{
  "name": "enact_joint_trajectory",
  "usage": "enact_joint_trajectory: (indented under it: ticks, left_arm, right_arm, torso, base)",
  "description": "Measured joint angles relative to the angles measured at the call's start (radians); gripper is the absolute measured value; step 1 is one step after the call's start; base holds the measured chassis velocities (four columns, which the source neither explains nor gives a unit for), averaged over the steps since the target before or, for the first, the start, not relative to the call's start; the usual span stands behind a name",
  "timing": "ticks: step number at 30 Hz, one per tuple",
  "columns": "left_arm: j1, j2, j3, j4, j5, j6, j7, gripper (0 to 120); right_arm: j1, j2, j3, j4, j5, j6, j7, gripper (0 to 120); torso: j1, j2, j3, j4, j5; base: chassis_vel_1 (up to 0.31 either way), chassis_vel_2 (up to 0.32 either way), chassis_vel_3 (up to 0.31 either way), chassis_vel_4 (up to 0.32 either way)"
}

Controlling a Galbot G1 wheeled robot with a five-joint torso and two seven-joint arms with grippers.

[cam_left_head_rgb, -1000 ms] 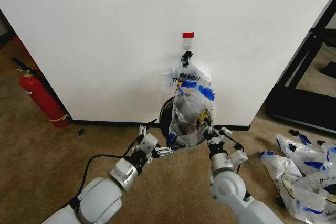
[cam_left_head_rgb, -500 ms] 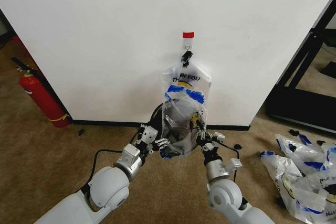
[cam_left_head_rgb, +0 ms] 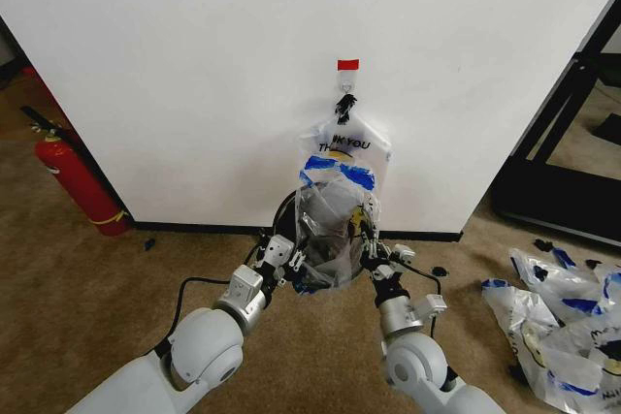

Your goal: Pick up the garbage bag from the wall and place it over the trash bin.

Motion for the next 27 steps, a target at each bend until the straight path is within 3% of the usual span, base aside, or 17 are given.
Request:
enact_joint_trajectory:
  ticks: [4,16,27]
  left_arm:
    - [0.005,0.0,-0.006,-0.008,0.001,-0.002,0.001,0]
    - [0.046,0.035,-0.095,-0.055,-0.03,-0.019,0.006,0]
    - [0.05,0.046,-0.13,-0.02,-0.002,-0.014,0.011,0]
  right_arm:
    - [0.001,0.001,-0.001,-0.007,-0.003,0.001,0.001,0]
    - [0.017,0.0,0.009,-0.031,0.048,-0.006,0.012,0]
    - [0.024,-0.008,0.031,-0.022,0.123,-0.036,0.027,0]
  torso:
    - [0.0,0.0,0.0,0.0,0.0]
    - [0.0,0.0,0.0,0.0,0.0]
    - [0.0,0.0,0.0,0.0,0.0]
  base:
    - [0.0,0.0,0.0,0.0]
    - [0.0,0.0,0.0,0.0]
    - [0.0,0.0,0.0,0.0]
